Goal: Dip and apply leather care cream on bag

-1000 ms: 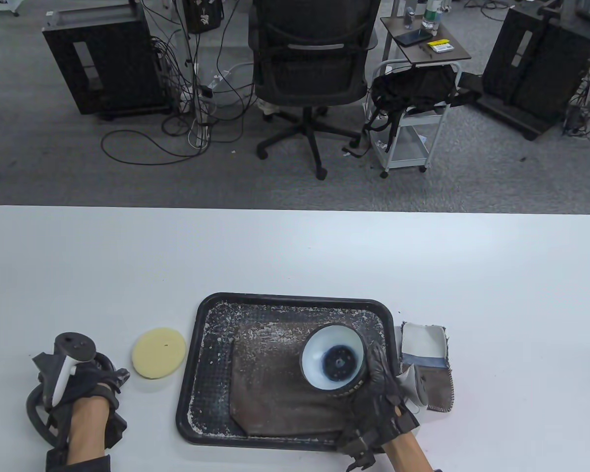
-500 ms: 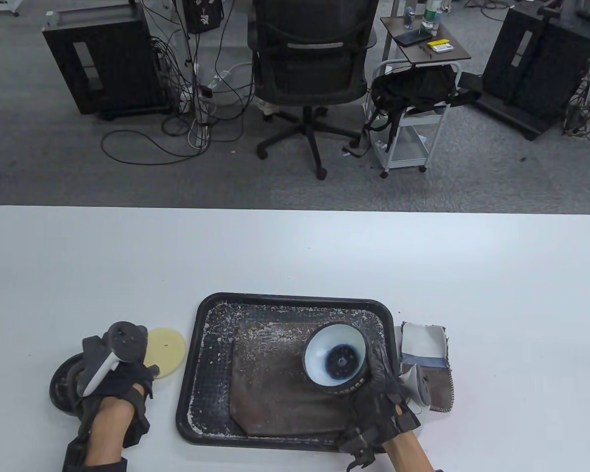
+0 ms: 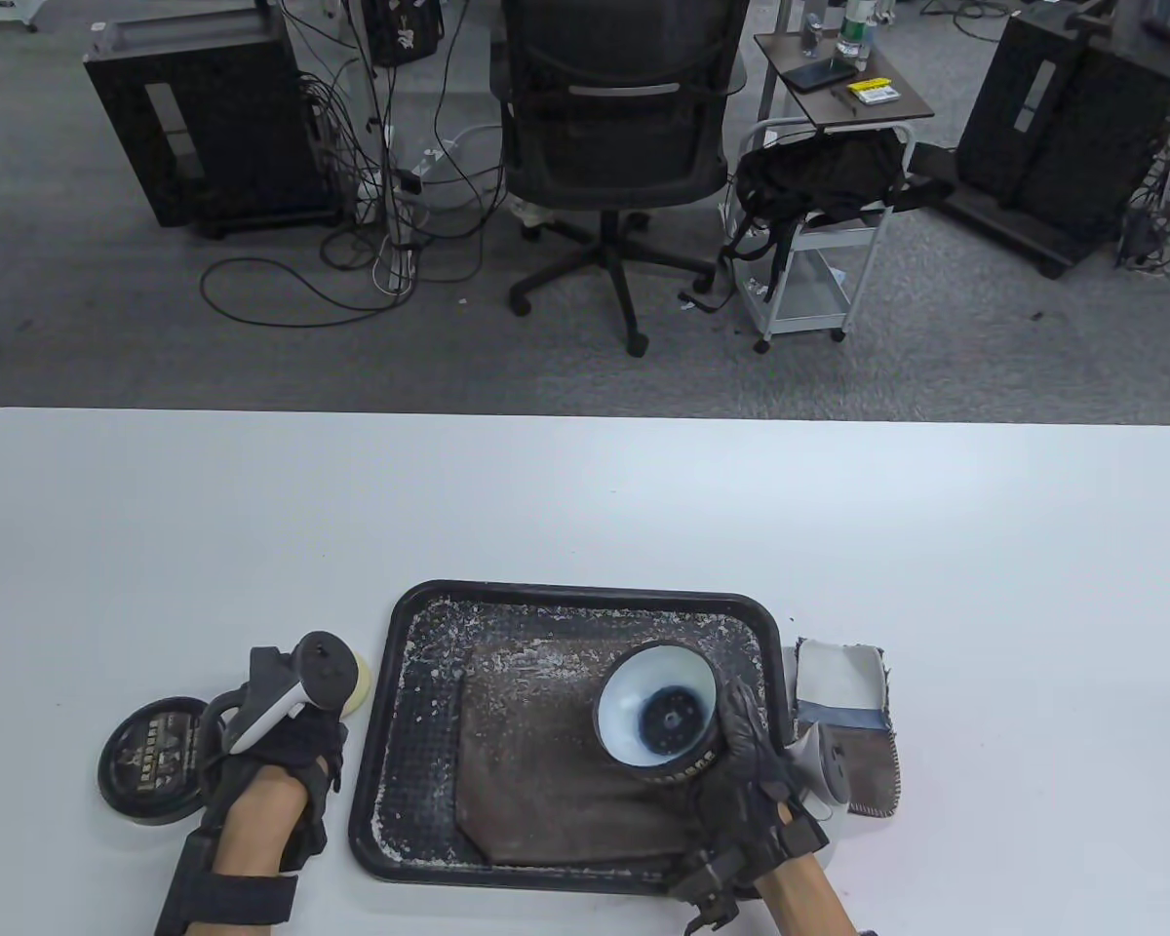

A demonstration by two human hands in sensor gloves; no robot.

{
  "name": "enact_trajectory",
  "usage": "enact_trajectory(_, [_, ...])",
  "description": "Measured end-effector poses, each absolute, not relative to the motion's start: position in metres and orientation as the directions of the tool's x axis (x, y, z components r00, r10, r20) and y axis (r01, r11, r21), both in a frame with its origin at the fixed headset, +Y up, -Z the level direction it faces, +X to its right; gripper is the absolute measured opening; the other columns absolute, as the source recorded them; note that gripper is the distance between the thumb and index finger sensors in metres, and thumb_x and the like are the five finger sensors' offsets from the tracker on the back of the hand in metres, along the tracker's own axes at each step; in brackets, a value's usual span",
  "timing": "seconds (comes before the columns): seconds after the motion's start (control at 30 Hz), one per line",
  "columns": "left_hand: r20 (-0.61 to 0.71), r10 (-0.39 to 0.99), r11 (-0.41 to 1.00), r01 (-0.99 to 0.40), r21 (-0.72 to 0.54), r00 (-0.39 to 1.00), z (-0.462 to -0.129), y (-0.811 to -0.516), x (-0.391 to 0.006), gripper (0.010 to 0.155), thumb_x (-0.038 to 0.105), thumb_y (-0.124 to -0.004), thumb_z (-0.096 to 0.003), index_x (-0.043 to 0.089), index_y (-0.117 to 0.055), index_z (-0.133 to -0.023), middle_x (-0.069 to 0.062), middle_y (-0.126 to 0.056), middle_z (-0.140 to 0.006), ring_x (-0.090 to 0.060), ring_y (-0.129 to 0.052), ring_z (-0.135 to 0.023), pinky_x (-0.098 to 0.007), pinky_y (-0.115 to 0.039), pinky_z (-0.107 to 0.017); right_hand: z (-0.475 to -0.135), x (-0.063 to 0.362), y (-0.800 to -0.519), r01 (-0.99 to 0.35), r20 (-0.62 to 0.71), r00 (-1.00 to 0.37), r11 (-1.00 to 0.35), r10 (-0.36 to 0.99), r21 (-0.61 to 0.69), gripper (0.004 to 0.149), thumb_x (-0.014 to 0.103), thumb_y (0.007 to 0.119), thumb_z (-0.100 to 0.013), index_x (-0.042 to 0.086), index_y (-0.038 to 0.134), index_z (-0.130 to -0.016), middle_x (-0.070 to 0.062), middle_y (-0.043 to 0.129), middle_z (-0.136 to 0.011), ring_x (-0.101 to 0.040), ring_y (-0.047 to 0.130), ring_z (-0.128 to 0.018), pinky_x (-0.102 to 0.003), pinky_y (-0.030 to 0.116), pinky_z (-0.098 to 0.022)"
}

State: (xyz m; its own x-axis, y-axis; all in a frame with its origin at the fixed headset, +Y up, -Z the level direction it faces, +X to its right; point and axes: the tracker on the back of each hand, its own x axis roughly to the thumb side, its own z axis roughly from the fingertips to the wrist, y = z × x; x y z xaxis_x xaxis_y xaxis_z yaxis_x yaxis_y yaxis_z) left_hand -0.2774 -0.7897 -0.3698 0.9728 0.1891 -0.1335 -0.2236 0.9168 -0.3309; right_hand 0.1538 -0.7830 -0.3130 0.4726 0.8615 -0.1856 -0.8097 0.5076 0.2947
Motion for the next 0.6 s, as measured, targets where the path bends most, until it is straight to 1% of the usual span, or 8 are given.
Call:
enact_trajectory(0.07, [-0.141, 0.202, 0.921, -0.237, -0.308, 0.969, -0.37, -0.787, -0.278, 0.067, 0.022, -0.076, -0.0442, 0.025, -0.042, -0.102, -0.005, -0.035, -0.112, -0.041, -0.038, -0.105, -0.068, -0.04, -0.073, -0.313, 0.154, -0.783, -0.814, -0.191, 0.466, 0.503, 0.864, 0.291, 0.102, 0.069, 0.063, -0.052, 0.004, 0.01, -0.11, -0.034, 0.033, -0.109, -0.065, 0.059, -0.089, -0.064, 0.072, -0.059])
enact_trajectory(0.17, [-0.144, 0.222, 0.94, -0.251, -0.23, 0.964, -0.369, -0.779, -0.278, 0.065, 0.022, -0.076, -0.0433, 0.023, -0.047, -0.101, -0.009, -0.044, -0.111, -0.042, -0.047, -0.104, -0.068, -0.047, -0.072, -0.312, 0.154, -0.783, -0.817, -0.198, 0.461, 0.501, 0.865, 0.286, 0.104, 0.069, 0.066, -0.052, 0.004, 0.01, -0.11, -0.033, 0.032, -0.108, -0.065, 0.06, -0.089, -0.064, 0.072, -0.059])
enact_trajectory(0.27, [-0.101, 0.262, 0.949, -0.275, -0.153, 0.96, -0.365, -0.768, -0.271, 0.064, 0.022, -0.076, -0.0428, 0.021, -0.049, -0.101, -0.011, -0.047, -0.11, -0.043, -0.052, -0.102, -0.067, -0.051, -0.07, -0.313, 0.154, -0.783, -0.823, -0.195, 0.452, 0.491, 0.87, 0.284, 0.106, 0.068, 0.067, -0.051, 0.003, 0.008, -0.108, -0.033, 0.032, -0.108, -0.065, 0.06, -0.089, -0.064, 0.073, -0.059])
enact_trajectory(0.37, [0.01, 0.271, 0.962, -0.271, -0.046, 0.962, -0.357, -0.749, -0.251, 0.064, 0.023, -0.076, -0.0426, 0.022, -0.05, -0.101, -0.011, -0.05, -0.109, -0.042, -0.056, -0.101, -0.066, -0.056, -0.068, -0.313, 0.154, -0.783, -0.829, -0.194, 0.445, 0.484, 0.874, 0.28, 0.106, 0.068, 0.068, -0.051, 0.002, 0.006, -0.108, -0.033, 0.032, -0.108, -0.065, 0.06, -0.089, -0.064, 0.073, -0.059])
enact_trajectory(0.47, [0.181, 0.258, 0.963, -0.268, 0.035, 0.949, -0.346, -0.733, -0.222, 0.064, 0.023, -0.076, -0.0424, 0.022, -0.051, -0.101, -0.01, -0.052, -0.109, -0.041, -0.058, -0.102, -0.066, -0.058, -0.068, -0.313, 0.152, -0.783, -0.832, -0.201, 0.435, 0.477, 0.878, 0.283, 0.105, 0.065, 0.069, -0.052, 0.002, 0.007, -0.107, -0.034, 0.032, -0.107, -0.065, 0.06, -0.089, -0.065, 0.072, -0.059])
enact_trajectory(0.53, [0.302, 0.252, 0.958, -0.281, 0.057, 0.92, -0.338, -0.726, -0.2, 0.064, 0.024, -0.076, -0.0423, 0.023, -0.052, -0.101, -0.009, -0.053, -0.109, -0.04, -0.059, -0.101, -0.066, -0.059, -0.067, -0.312, 0.15, -0.784, -0.84, -0.194, 0.419, 0.459, 0.887, 0.289, 0.103, 0.063, 0.068, -0.052, 0.001, 0.007, -0.108, -0.034, 0.032, -0.107, -0.065, 0.059, -0.089, -0.065, 0.071, -0.059])
enact_trajectory(0.6, [0.392, 0.258, 0.951, -0.303, 0.056, 0.883, -0.329, -0.723, -0.181, 0.064, 0.024, -0.077, -0.0421, 0.023, -0.052, -0.101, -0.009, -0.054, -0.109, -0.039, -0.06, -0.102, -0.066, -0.06, -0.068, -0.312, 0.146, -0.784, -0.836, -0.204, 0.412, 0.457, 0.888, 0.302, 0.102, 0.061, 0.069, -0.053, 0.001, 0.008, -0.108, -0.035, 0.03, -0.107, -0.065, 0.057, -0.089, -0.066, 0.069, -0.06])
